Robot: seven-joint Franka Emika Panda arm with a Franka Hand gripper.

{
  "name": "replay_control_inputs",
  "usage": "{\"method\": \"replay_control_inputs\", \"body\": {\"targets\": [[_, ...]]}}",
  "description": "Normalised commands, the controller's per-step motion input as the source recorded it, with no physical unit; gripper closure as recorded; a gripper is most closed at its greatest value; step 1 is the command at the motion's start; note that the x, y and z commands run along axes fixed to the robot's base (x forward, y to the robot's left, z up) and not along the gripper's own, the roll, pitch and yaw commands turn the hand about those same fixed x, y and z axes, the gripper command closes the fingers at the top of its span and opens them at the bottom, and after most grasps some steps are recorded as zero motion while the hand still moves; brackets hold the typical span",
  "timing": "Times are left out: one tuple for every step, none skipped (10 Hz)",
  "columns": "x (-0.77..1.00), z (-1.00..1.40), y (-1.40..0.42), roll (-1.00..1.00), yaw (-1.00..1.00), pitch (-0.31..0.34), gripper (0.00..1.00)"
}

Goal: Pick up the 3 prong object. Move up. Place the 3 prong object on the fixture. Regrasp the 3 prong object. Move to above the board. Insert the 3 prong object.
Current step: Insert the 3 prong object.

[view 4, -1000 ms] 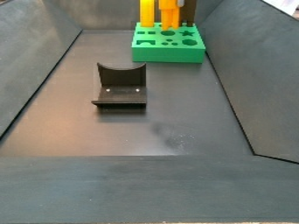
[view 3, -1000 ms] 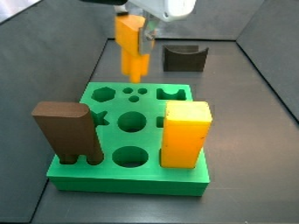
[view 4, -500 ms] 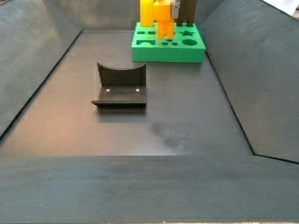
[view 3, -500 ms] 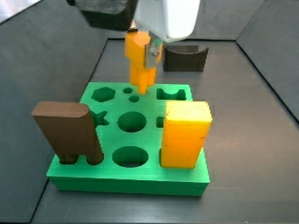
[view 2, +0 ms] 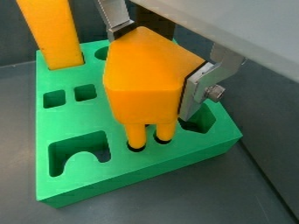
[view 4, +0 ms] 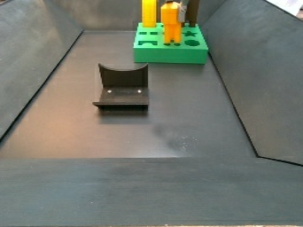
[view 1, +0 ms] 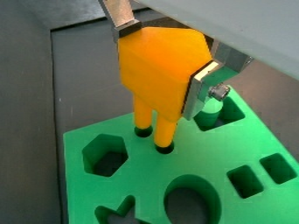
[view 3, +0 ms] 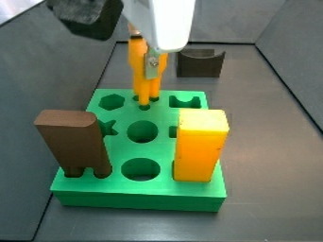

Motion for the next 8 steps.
{"method": "replay_control_inputs", "body": {"targets": [[0.00, -0.25, 0.00, 0.01, 0.06, -0.074, 1.00], [0.00, -0.26, 0.00, 0.00, 0.03, -0.066, 1.00], [0.00, -0.30, 0.00, 0.00, 0.06, -0.090, 1.00], [-0.01, -0.40, 0.00, 0.00, 0.08, -0.179, 1.00], [-0.29, -0.52, -0.03, 0.00, 0.00, -0.289, 1.00], [-0.46, -0.52, -0.05, 0.02, 0.00, -0.363, 1.00], [-0.40, -0.51, -0.13, 0.14, 0.05, -0.370, 1.00], [-0.24, -0.45, -0.20, 0.23, 0.15, -0.341, 1.00]]}}
